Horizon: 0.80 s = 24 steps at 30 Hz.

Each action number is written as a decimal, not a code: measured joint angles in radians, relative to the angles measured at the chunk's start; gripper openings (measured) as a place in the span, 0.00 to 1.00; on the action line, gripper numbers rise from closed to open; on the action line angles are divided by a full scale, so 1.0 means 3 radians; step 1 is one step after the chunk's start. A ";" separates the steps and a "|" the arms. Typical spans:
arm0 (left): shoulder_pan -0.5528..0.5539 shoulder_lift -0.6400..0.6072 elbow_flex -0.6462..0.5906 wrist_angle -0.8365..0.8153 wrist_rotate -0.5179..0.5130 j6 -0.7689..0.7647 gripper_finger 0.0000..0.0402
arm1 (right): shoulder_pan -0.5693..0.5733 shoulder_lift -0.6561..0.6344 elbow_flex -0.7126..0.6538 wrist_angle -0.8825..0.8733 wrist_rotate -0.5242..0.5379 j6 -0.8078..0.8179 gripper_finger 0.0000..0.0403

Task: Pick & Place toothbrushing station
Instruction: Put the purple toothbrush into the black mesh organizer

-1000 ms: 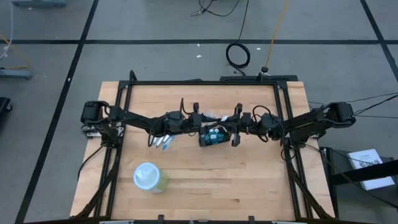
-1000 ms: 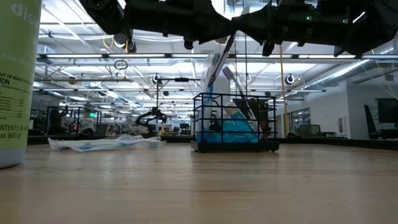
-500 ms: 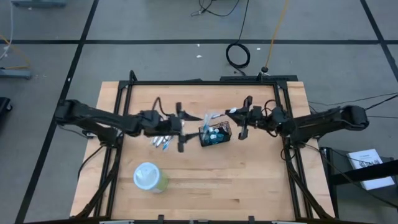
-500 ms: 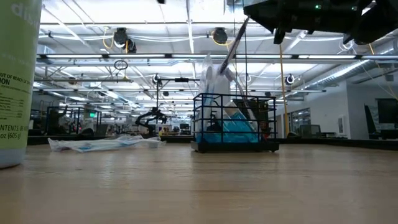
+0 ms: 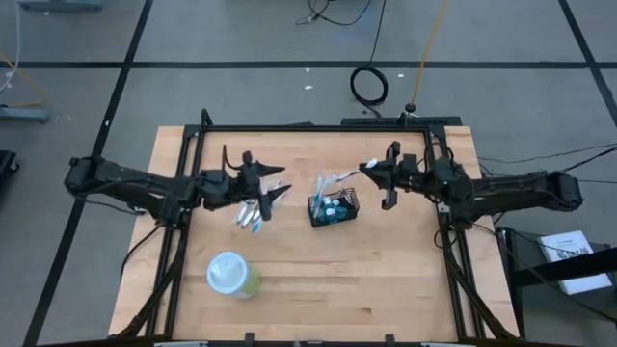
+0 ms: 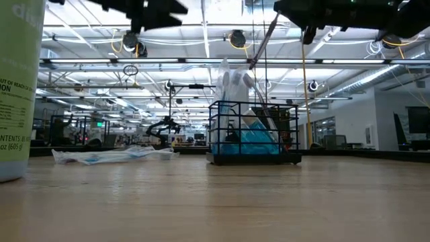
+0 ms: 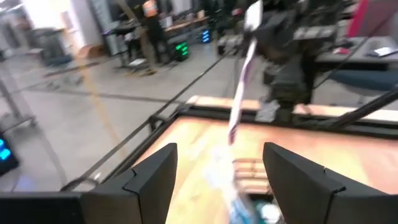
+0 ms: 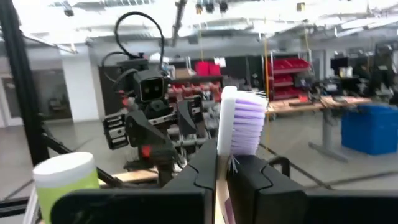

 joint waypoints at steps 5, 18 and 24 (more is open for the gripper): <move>0.0049 -0.0056 -0.0195 -0.0012 -0.0283 -0.0143 0.61 | -0.0109 -0.0005 0.0432 -0.0913 -0.0021 -0.0009 0.02; 0.0113 -0.0053 -0.0357 -0.0006 -0.0399 -0.0318 0.61 | -0.0155 0.0419 0.0819 -0.1896 -0.0208 -0.0015 0.02; 0.0113 -0.0053 -0.0363 -0.0060 -0.0399 -0.0374 0.61 | -0.0155 0.0501 0.0819 -0.1960 -0.0174 0.0010 0.02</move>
